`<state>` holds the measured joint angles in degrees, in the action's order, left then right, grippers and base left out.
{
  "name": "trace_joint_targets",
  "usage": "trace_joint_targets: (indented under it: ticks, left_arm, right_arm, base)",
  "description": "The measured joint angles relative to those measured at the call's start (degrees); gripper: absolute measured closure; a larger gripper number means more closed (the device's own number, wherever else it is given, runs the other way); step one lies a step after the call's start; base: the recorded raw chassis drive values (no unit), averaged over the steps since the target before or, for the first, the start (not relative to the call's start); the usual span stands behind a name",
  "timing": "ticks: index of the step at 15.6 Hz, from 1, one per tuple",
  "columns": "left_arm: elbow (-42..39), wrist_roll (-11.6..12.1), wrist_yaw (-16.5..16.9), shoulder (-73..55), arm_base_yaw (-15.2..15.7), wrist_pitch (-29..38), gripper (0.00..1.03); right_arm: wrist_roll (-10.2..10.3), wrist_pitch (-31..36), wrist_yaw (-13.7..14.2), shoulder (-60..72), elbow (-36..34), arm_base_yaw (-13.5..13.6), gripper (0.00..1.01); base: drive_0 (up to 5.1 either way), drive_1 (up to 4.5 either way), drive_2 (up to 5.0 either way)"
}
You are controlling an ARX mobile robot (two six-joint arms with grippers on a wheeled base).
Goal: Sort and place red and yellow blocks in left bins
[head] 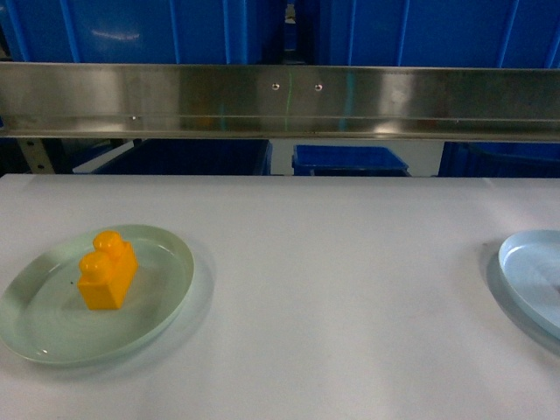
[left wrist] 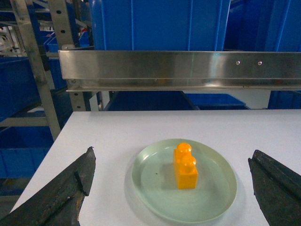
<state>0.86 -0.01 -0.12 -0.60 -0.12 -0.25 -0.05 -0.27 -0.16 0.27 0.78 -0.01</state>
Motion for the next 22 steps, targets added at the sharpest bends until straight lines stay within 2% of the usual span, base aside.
trace_joint_targets:
  ticks: [22]
  left_arm:
    - [0.0, 0.0, 0.0, 0.02, 0.0, 0.02, 0.05]
  right_arm:
    - [0.0, 0.0, 0.0, 0.0, 0.0, 0.0, 0.03]
  base:
    - [0.0, 0.0, 0.0]
